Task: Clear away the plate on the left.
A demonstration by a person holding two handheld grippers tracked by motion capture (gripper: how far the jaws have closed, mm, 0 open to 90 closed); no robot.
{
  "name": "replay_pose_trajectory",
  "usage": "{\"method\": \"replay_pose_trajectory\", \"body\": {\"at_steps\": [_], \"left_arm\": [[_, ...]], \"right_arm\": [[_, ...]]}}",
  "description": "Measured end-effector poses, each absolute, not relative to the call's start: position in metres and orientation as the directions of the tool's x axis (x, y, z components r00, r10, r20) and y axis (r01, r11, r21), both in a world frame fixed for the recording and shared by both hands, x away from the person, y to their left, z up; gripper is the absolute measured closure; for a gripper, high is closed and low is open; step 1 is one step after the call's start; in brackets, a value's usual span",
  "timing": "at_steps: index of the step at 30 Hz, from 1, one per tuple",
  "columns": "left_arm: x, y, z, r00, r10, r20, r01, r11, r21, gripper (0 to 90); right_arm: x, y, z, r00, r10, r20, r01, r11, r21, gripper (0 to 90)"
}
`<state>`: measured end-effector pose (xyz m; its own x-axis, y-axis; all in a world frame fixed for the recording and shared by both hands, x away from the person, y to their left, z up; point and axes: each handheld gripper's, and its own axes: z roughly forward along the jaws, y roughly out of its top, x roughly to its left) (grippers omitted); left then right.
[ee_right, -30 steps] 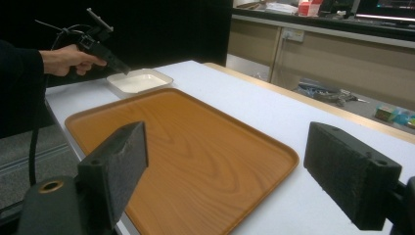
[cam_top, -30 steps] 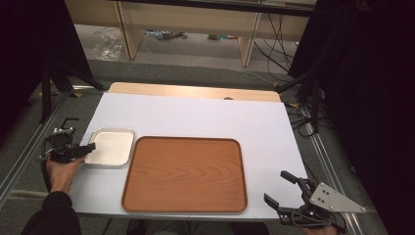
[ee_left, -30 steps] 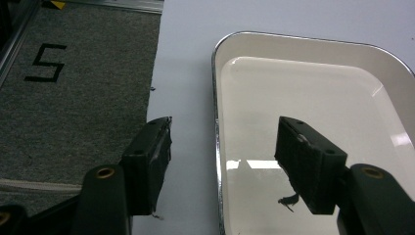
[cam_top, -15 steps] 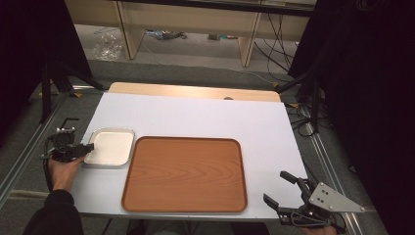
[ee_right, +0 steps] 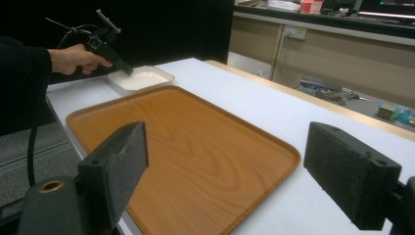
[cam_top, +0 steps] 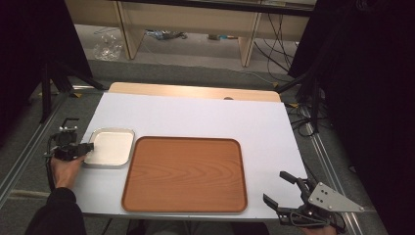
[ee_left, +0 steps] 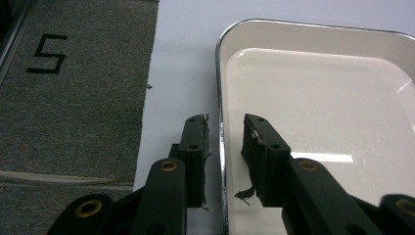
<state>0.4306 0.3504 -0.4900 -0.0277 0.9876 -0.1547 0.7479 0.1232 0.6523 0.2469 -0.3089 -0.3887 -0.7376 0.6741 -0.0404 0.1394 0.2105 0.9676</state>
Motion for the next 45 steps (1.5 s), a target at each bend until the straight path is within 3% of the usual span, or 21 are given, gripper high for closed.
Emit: {"method": "replay_pose_trajectory", "body": {"at_steps": [20,24,27,45], "left_arm": [[0.432,0.358,-0.489,-0.007,0.979,-0.205,0.734,0.144,0.664,85.9],[0.428,0.360,-0.486,-0.021,0.958,-0.285,0.693,0.219,0.687,88.3],[0.427,0.362,-0.483,0.006,0.967,-0.254,0.695,0.179,0.697,88.5],[0.422,0.365,-0.466,-0.005,0.955,-0.295,0.617,0.236,0.751,88.6]], "right_arm": [[0.246,-0.309,-0.388,-0.731,0.681,-0.052,0.136,0.219,0.966,18.2],[0.247,-0.309,-0.389,-0.737,0.674,-0.049,0.135,0.217,0.967,18.2],[0.248,-0.310,-0.388,-0.731,0.679,-0.068,0.117,0.223,0.968,18.2],[0.247,-0.310,-0.388,-0.731,0.679,-0.058,0.129,0.222,0.966,18.2]]}}
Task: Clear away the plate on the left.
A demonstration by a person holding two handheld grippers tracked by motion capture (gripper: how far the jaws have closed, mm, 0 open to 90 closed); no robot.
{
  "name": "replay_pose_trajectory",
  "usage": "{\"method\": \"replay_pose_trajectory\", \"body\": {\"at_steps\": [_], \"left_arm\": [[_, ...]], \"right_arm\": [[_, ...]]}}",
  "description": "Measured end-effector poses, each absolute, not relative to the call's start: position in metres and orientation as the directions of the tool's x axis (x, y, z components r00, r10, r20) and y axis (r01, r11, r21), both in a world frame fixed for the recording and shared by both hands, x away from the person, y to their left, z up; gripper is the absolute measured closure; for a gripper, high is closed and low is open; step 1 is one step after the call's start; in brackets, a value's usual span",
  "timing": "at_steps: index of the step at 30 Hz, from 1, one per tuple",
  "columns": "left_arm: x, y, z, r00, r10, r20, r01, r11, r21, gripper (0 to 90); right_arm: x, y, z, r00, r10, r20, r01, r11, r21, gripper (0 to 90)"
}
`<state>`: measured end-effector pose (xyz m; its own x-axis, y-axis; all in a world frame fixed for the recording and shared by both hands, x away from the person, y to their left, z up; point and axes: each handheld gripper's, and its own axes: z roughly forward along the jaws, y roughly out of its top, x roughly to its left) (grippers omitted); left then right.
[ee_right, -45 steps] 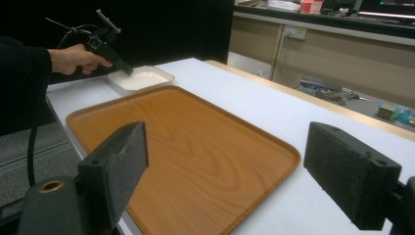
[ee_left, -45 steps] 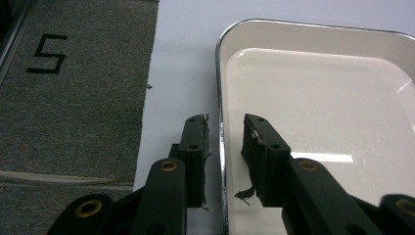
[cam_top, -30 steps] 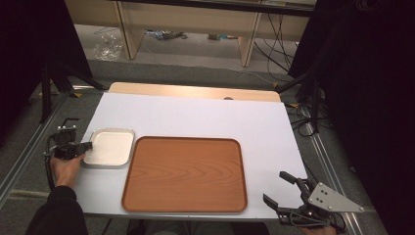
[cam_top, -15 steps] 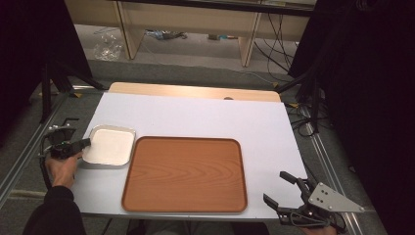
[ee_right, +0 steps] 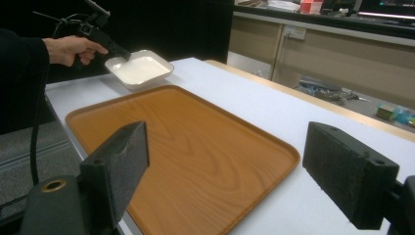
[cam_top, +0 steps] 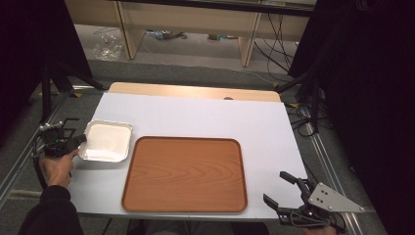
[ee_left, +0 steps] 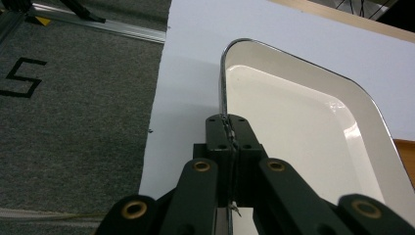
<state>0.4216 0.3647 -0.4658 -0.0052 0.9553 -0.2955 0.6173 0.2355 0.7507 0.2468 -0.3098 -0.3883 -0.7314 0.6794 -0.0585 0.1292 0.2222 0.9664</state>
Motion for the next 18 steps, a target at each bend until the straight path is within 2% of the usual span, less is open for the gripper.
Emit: {"method": "replay_pose_trajectory", "body": {"at_steps": [2,3,7,9,11,16,18], "left_arm": [[0.422,0.362,-0.463,0.008,0.958,-0.287,0.619,0.220,0.753,88.6],[0.422,0.360,-0.463,0.012,0.958,-0.288,0.620,0.219,0.754,88.6],[0.425,0.352,-0.457,0.057,0.958,-0.280,0.605,0.190,0.773,88.6],[0.425,0.349,-0.455,0.067,0.955,-0.289,0.604,0.192,0.774,88.6],[0.426,0.346,-0.451,0.084,0.955,-0.285,0.598,0.180,0.781,88.6],[0.427,0.335,-0.447,0.123,0.940,-0.319,0.600,0.186,0.778,88.6],[0.428,0.328,-0.445,0.139,0.936,-0.324,0.608,0.178,0.774,88.6]], "right_arm": [[0.248,-0.310,-0.388,-0.728,0.682,-0.069,0.114,0.220,0.969,18.3],[0.247,-0.309,-0.389,-0.737,0.675,-0.041,0.140,0.213,0.967,18.2],[0.248,-0.310,-0.388,-0.729,0.681,-0.069,0.114,0.221,0.969,18.3],[0.246,-0.310,-0.388,-0.734,0.677,-0.044,0.143,0.218,0.965,18.2],[0.247,-0.310,-0.388,-0.731,0.679,-0.070,0.113,0.221,0.969,18.3],[0.248,-0.310,-0.388,-0.730,0.679,-0.070,0.113,0.221,0.969,18.3],[0.247,-0.309,-0.389,-0.741,0.671,-0.035,0.143,0.209,0.967,18.2]]}}
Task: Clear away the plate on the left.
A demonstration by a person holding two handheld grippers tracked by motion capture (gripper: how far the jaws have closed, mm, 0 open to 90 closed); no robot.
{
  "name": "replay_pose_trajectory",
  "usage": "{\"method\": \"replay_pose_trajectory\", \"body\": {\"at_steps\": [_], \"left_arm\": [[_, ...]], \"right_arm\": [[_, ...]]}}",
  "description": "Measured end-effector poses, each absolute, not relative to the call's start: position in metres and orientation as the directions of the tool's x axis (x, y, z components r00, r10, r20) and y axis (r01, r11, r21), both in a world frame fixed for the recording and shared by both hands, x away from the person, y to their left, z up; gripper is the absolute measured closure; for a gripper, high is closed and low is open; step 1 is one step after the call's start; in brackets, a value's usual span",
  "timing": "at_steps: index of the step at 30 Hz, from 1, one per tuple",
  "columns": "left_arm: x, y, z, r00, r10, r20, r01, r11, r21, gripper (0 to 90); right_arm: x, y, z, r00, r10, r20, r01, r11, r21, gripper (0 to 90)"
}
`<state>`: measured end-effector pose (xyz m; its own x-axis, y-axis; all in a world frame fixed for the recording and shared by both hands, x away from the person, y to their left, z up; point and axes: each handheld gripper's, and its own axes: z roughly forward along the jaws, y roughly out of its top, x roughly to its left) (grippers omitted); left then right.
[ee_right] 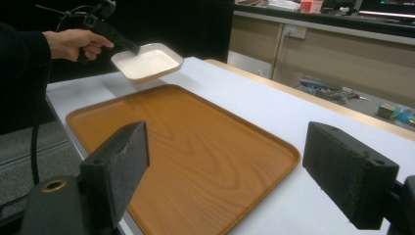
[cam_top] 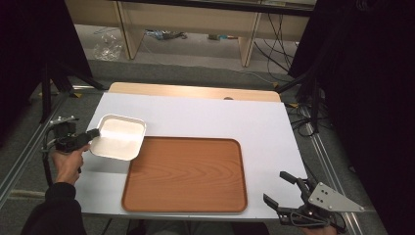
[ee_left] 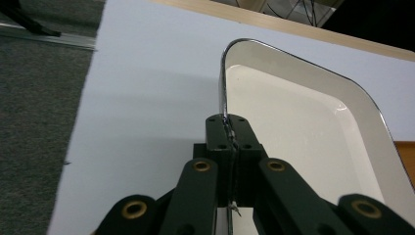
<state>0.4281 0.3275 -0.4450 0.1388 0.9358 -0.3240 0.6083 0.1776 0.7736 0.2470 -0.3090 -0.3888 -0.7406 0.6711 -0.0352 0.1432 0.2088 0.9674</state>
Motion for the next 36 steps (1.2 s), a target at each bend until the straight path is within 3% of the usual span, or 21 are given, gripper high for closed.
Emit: {"method": "replay_pose_trajectory", "body": {"at_steps": [8,14,36], "left_arm": [[0.431,0.290,-0.439,0.248,0.920,-0.302,0.626,0.085,0.775,88.6],[0.431,0.264,-0.434,0.323,0.885,-0.336,0.618,0.072,0.783,88.6],[0.419,0.173,-0.428,0.503,0.802,-0.323,0.599,-0.055,0.799,88.6]], "right_arm": [[0.248,-0.311,-0.388,-0.731,0.679,-0.067,0.115,0.220,0.969,18.3],[0.248,-0.310,-0.388,-0.731,0.679,-0.069,0.116,0.223,0.968,18.3],[0.247,-0.310,-0.388,-0.741,0.669,-0.062,0.110,0.213,0.971,18.3]]}}
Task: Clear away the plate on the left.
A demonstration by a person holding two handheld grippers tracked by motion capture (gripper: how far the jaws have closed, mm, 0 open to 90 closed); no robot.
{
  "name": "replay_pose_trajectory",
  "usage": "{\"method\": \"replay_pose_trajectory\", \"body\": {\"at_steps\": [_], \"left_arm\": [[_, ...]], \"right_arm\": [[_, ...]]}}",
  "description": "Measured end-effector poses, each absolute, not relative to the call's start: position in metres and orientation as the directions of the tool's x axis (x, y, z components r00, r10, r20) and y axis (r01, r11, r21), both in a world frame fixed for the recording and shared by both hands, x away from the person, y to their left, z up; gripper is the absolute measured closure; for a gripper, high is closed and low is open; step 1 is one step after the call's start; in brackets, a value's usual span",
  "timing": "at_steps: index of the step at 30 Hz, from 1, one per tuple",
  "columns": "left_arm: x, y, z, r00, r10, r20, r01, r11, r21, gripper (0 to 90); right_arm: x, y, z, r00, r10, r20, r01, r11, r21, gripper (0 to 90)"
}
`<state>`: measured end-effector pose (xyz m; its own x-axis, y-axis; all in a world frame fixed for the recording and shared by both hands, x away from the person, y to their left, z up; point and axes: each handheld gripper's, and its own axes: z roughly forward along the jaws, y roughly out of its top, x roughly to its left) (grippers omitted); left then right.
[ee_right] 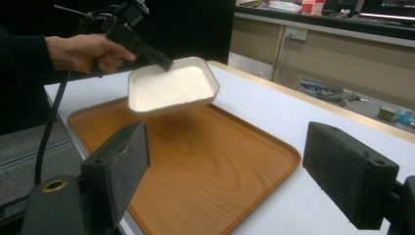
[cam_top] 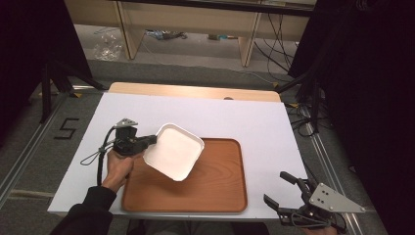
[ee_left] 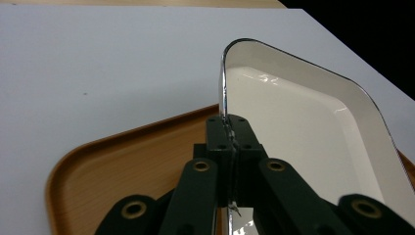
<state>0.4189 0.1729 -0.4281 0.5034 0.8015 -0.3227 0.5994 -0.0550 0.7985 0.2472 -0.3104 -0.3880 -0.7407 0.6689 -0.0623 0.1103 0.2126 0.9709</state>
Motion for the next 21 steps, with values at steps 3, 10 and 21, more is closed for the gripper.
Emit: {"method": "replay_pose_trajectory", "body": {"at_steps": [3,10,21], "left_arm": [[0.417,0.163,-0.429,0.524,0.791,-0.316,0.597,-0.077,0.799,88.6],[0.413,0.146,-0.435,0.546,0.768,-0.334,0.614,-0.096,0.784,88.5],[0.406,0.120,-0.446,0.581,0.744,-0.330,0.629,-0.154,0.762,88.5]], "right_arm": [[0.247,-0.311,-0.388,-0.732,0.678,-0.067,0.119,0.224,0.967,18.3],[0.246,-0.311,-0.387,-0.736,0.674,-0.066,0.116,0.222,0.968,18.4],[0.246,-0.311,-0.388,-0.736,0.674,-0.066,0.120,0.225,0.967,18.4]]}}
